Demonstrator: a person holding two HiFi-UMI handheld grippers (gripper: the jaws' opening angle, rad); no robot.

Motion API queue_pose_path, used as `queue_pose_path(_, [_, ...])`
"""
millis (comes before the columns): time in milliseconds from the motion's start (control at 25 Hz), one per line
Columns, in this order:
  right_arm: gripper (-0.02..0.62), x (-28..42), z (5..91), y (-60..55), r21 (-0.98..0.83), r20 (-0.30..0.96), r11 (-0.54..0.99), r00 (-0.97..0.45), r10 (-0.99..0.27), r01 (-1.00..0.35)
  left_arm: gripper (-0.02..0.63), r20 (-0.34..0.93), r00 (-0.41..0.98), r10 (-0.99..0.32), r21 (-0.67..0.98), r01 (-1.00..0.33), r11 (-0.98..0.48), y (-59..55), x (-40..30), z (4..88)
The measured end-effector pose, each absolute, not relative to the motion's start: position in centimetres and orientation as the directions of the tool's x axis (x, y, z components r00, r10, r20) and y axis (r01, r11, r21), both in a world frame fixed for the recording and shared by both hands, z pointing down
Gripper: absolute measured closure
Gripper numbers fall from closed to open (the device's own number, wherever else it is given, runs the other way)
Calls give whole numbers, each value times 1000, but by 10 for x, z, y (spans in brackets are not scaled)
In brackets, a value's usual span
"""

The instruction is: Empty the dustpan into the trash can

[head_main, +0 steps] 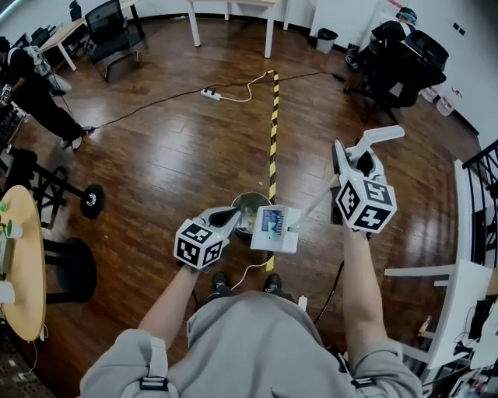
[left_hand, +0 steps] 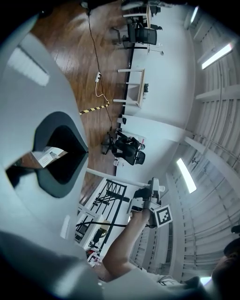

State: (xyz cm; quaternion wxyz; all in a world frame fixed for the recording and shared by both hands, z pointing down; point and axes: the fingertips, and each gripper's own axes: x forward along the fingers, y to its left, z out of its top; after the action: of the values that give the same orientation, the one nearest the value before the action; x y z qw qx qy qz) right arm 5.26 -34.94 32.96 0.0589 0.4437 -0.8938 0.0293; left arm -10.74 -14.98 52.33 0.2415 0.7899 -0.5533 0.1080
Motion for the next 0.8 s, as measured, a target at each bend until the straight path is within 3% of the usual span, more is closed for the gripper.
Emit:
queue_pose_path(280, [388, -16, 329, -372, 46, 141, 657, -647, -750, -752, 600, 402, 363, -841, 245, -927, -283, -174, -114, 514])
queue_pose_path(800, [388, -215, 348, -399, 185, 229, 669, -630, -742, -720, 600, 350, 464, -814, 323, -875, -360, -211, -265, 512])
